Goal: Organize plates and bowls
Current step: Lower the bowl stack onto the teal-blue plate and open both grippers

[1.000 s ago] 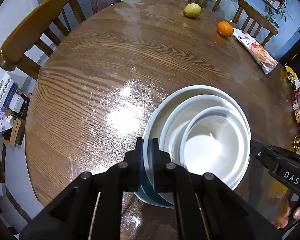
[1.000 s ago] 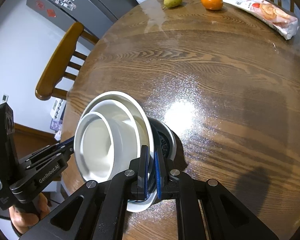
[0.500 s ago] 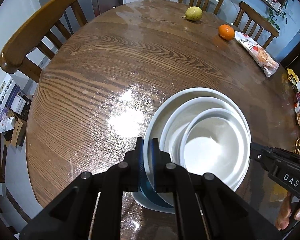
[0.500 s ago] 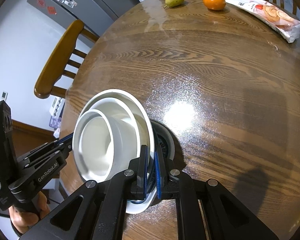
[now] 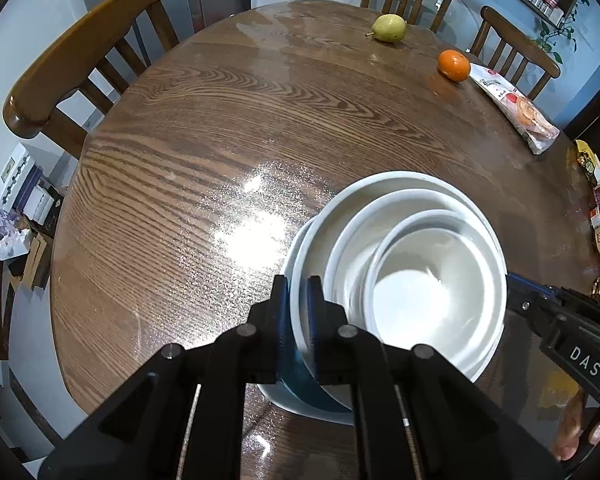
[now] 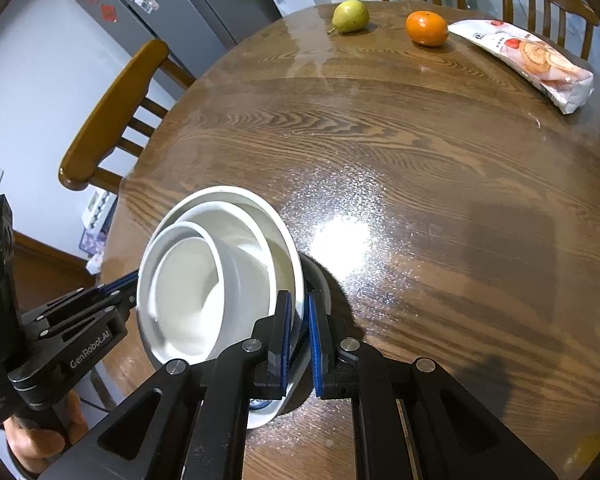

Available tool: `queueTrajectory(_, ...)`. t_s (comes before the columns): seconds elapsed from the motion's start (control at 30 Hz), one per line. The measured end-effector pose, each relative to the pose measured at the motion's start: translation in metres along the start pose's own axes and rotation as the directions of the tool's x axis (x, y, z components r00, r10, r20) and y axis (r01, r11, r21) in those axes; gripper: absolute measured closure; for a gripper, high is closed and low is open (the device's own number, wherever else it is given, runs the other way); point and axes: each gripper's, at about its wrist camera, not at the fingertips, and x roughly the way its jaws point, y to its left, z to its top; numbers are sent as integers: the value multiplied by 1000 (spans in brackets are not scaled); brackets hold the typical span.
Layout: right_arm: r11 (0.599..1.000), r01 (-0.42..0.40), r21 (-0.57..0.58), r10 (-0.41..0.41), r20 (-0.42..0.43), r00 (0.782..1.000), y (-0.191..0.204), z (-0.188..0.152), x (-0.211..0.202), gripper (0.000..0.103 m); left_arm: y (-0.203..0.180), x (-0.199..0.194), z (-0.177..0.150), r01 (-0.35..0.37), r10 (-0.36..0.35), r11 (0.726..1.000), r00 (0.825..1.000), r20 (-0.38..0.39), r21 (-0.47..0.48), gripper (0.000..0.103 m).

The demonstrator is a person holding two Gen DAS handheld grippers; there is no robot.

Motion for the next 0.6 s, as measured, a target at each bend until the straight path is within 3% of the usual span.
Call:
queueTrajectory(0.33,998,43,-41,-42,39,998,8,3,-9,93,0,-4,-1,-16,15,1000,1000,15,1,94)
queueTrajectory(0.6,997,69,-39,-66,83,994,7,5,-18,93,9,-10,0,-47,48,999,998,46,-21,64)
